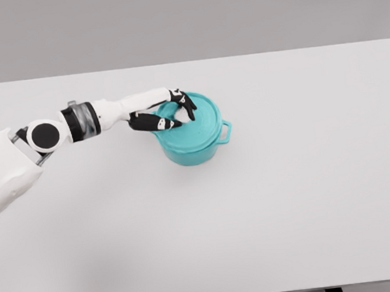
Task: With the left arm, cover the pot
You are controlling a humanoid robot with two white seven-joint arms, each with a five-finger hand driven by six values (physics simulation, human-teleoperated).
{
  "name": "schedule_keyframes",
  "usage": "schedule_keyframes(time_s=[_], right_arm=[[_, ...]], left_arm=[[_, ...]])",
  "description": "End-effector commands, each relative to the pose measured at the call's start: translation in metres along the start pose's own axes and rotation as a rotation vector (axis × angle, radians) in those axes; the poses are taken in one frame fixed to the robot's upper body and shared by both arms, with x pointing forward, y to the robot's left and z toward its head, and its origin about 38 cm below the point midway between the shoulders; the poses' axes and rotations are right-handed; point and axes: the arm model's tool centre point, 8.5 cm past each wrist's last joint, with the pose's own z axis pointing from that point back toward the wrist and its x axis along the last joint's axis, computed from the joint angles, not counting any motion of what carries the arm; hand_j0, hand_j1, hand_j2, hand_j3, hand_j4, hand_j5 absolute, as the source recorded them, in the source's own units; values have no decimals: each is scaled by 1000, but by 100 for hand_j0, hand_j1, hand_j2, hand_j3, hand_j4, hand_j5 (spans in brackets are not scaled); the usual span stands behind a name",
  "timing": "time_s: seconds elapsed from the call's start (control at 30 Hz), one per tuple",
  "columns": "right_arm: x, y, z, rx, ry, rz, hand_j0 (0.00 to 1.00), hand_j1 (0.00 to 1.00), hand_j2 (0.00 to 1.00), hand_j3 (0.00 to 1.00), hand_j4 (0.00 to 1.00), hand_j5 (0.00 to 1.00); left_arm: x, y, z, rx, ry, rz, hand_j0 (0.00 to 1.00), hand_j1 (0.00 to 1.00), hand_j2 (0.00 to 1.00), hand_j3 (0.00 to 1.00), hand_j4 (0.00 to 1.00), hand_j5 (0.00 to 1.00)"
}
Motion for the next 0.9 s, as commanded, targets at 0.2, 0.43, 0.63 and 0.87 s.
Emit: schedule_keyframes(time_s=[0.2, 0.43, 0.63, 0.87], right_arm=[[0, 0, 0, 0, 0, 0, 100, 100, 100, 100, 100, 100], [0, 0, 0, 0, 0, 0, 100, 100, 100, 100, 100, 100], [0, 0, 0, 0, 0, 0, 100, 100, 100, 100, 100, 100], [0, 0, 0, 0, 0, 0, 100, 100, 100, 100, 100, 100]], left_arm=[[2, 0, -3, 1, -6, 1, 50, 50, 50, 50, 50, 50], [1, 0, -2, 1, -2, -1, 86, 86, 86, 86, 86, 86], [1, 1, -2, 1, -3, -22, 87, 87, 87, 87, 87, 87], [11, 22, 13, 36, -33, -6, 91, 91, 91, 91, 91, 91]])
